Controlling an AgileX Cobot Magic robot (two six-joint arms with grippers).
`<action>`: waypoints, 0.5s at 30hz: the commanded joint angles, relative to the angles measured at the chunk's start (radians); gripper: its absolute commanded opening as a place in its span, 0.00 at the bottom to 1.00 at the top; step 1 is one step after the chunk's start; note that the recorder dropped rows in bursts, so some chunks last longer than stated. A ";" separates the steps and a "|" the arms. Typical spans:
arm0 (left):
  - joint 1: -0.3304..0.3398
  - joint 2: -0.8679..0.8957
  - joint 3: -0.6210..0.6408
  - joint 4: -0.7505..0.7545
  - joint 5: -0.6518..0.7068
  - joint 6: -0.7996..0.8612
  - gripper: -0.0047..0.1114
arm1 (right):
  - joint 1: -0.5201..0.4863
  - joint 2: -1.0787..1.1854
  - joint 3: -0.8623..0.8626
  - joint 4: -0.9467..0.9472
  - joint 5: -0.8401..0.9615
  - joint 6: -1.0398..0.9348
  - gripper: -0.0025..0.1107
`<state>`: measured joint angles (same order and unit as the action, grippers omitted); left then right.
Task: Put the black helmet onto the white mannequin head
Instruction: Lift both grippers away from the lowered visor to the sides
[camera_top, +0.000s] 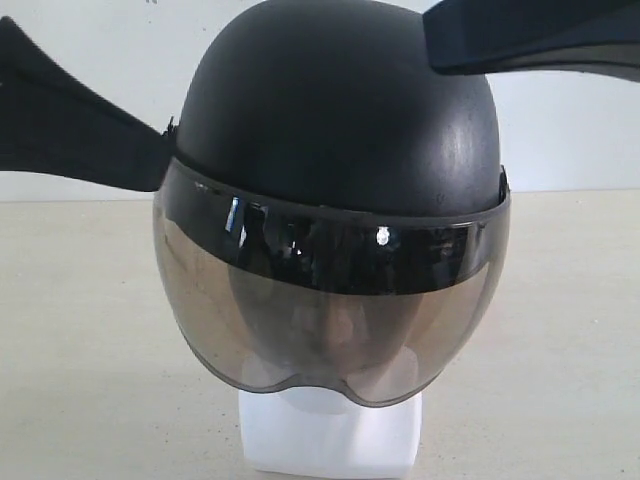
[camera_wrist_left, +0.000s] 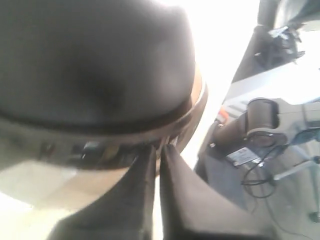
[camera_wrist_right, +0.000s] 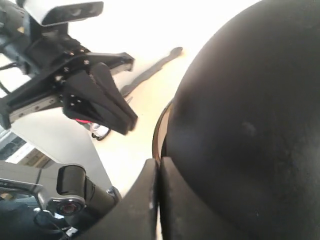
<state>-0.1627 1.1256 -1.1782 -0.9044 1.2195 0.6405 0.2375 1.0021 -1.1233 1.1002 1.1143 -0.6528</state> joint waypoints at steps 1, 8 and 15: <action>0.002 -0.100 0.005 0.091 0.002 -0.068 0.08 | -0.008 -0.059 -0.006 -0.069 0.016 0.028 0.02; 0.002 -0.250 0.021 0.116 0.002 -0.121 0.08 | -0.008 -0.142 -0.006 -0.312 0.015 0.241 0.02; 0.002 -0.299 0.126 0.217 -0.096 -0.174 0.08 | -0.008 -0.153 -0.006 -0.520 -0.047 0.406 0.02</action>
<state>-0.1627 0.8291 -1.0926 -0.7621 1.2088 0.5187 0.2375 0.8511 -1.1233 0.6638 1.1162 -0.3080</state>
